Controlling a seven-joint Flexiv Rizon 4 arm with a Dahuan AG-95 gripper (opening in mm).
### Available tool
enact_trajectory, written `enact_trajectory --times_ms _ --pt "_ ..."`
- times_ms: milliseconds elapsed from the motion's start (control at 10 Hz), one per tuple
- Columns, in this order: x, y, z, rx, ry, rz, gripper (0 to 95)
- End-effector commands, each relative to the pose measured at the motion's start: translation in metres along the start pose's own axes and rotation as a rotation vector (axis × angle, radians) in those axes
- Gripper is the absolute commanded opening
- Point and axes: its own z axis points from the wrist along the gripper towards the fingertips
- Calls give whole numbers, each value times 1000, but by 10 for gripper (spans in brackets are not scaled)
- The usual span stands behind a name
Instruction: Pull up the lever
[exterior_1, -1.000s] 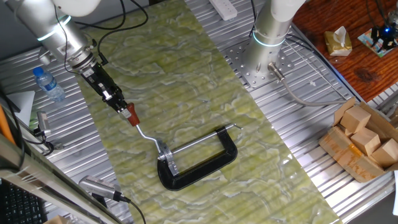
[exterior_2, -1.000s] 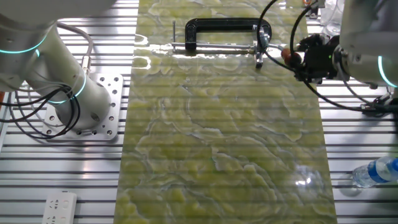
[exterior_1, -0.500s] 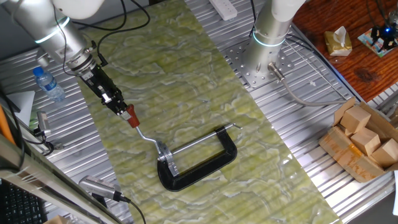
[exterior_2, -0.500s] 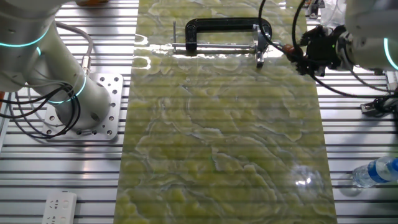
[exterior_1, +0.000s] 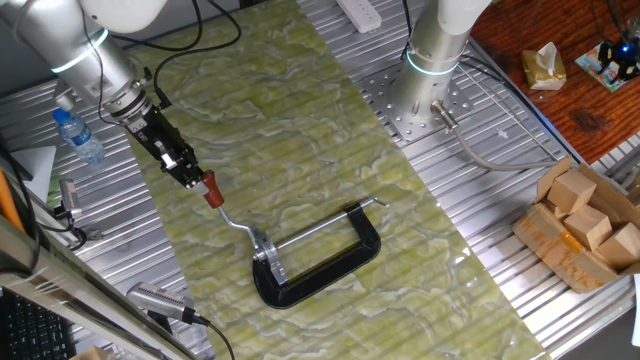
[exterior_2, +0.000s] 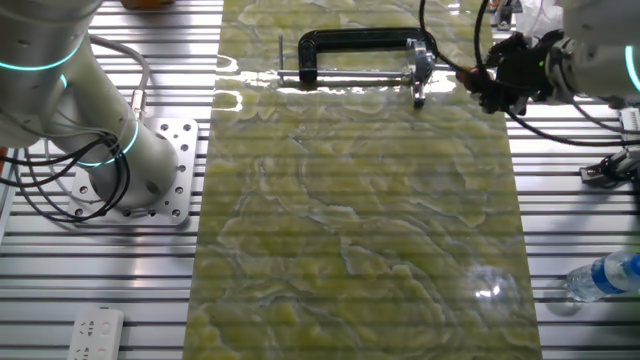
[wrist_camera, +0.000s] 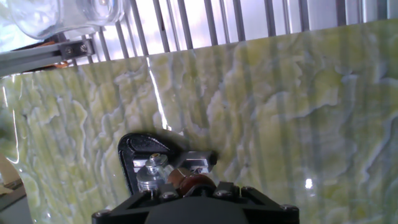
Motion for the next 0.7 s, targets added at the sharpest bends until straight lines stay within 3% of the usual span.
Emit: enact_trajectory --times_ms 100,700 --pt "3 2 1 5 -10 0 190" --pt "3 12 -2 36 -23 15 190"
